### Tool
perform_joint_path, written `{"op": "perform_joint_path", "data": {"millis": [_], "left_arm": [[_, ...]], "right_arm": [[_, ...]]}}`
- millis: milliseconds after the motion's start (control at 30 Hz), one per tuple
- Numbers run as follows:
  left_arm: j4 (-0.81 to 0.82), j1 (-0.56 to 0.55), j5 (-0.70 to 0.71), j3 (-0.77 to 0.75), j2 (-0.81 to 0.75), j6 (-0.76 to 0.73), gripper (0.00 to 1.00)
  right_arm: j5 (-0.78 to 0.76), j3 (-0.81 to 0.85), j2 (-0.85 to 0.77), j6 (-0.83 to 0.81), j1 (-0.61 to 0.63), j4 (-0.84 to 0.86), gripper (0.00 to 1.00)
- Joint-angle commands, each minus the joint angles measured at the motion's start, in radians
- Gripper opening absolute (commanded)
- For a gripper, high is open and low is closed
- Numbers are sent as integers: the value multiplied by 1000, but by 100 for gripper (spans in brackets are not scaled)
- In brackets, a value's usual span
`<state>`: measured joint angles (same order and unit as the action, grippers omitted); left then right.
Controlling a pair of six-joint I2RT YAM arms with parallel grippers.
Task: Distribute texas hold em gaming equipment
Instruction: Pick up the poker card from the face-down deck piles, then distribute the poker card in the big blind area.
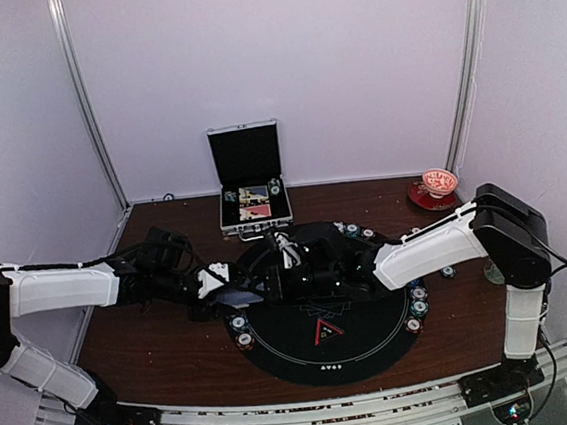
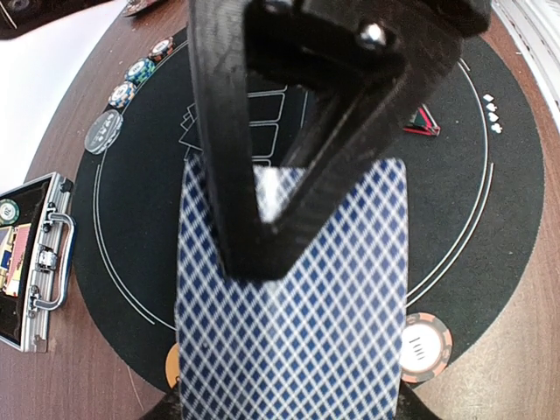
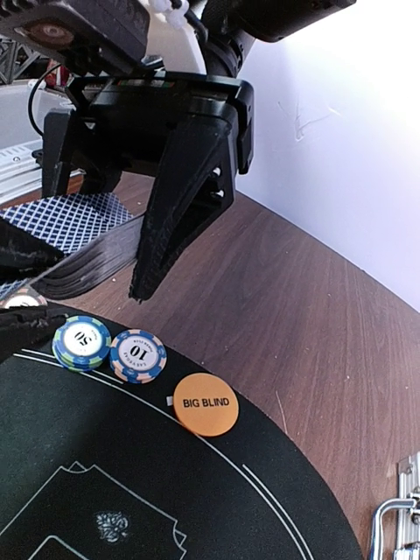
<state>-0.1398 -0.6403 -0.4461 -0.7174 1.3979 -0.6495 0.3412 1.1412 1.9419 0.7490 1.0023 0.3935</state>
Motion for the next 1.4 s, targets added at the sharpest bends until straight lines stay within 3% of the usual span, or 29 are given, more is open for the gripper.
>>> {"op": "perform_joint_path", "data": {"millis": [0,133,533,667,867,1367], "left_arm": [[26,1,-46,-4,-10,-10,32],[27,2,-42,-4,-7,-9,32],[34,1,-30,-4,-5,-2,32],[35,2,-27,-5,-1,0,32],[36,2,-25,-5,1,2,32],[37,4,-23,-5,6,1,32]], "right_arm": [[-40,-36,-41,-5,-29,-46,10],[-22,-53,-59,-4,-29,-38,0],[-30,-209,-265,-58,-50,-104,0],[31,-251,-286,-87,-53,-141,0],[134,-280,-248,-124,-38,-132,0],[301,-120,-46,-224,42,-198,0]]}}
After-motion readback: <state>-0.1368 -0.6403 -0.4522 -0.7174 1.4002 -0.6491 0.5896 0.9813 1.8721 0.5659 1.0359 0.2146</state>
